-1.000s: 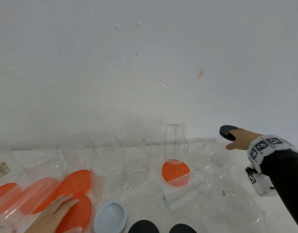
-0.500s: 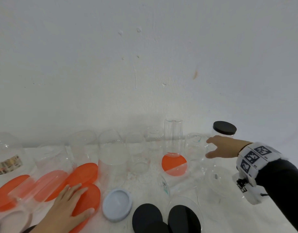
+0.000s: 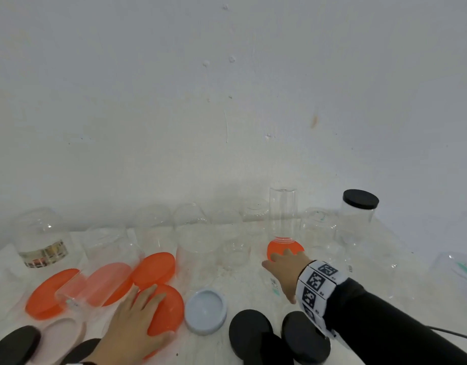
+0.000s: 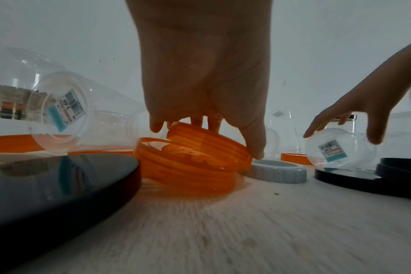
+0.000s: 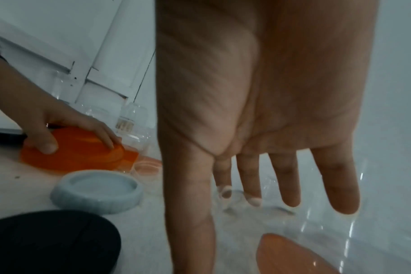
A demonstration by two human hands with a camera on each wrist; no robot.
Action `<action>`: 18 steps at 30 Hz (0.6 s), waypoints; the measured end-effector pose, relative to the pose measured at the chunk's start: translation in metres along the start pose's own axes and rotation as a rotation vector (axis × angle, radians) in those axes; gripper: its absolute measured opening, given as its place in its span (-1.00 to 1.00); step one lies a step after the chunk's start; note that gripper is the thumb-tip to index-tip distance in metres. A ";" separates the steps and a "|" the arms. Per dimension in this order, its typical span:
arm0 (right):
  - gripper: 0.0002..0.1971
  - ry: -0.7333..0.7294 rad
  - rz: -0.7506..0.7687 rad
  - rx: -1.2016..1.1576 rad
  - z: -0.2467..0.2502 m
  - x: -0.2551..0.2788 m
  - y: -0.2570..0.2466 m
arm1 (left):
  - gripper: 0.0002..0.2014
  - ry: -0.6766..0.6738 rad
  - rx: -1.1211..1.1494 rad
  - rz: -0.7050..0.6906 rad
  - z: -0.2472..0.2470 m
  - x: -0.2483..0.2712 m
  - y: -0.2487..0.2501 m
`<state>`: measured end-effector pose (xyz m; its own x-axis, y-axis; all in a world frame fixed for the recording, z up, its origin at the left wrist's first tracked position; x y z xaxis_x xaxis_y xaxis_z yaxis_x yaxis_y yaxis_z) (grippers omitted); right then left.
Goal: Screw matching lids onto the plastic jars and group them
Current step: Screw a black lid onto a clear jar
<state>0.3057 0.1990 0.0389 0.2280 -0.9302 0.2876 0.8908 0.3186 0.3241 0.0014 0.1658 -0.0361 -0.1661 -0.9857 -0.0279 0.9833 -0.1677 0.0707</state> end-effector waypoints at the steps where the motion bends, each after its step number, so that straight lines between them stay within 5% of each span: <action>1: -0.29 0.007 -0.013 0.006 -0.002 0.000 -0.002 | 0.12 0.013 -0.012 0.016 0.001 0.002 0.002; 4: -0.25 0.050 -0.021 0.029 -0.006 0.001 -0.003 | -0.16 0.046 -0.041 -0.002 0.007 0.005 0.024; 7: -0.26 0.103 0.023 0.061 -0.004 0.003 -0.003 | -0.08 0.214 -0.020 -0.227 0.021 0.003 0.053; 15: -0.06 0.283 0.036 0.020 0.013 0.020 -0.003 | -0.23 -0.037 0.142 -0.548 -0.028 0.007 0.143; 18: -0.05 0.385 -0.007 -0.045 0.021 0.032 -0.002 | -0.44 -0.139 0.084 -0.475 -0.029 0.007 0.165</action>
<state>0.3031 0.1726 0.0660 0.3447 -0.9355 -0.0769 0.9075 0.3112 0.2823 0.1649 0.1313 -0.0530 -0.6079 -0.7920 0.0562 0.7883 -0.5934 0.1626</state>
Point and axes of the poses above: each hand's wrist, its own x-axis away from the middle knuckle, its own z-axis out of the back of the hand, y = z × x, the point moved 4 cm from there along -x, towards the middle knuckle, and after that the axes turned 9 degrees about y, right-handed, at the moved point
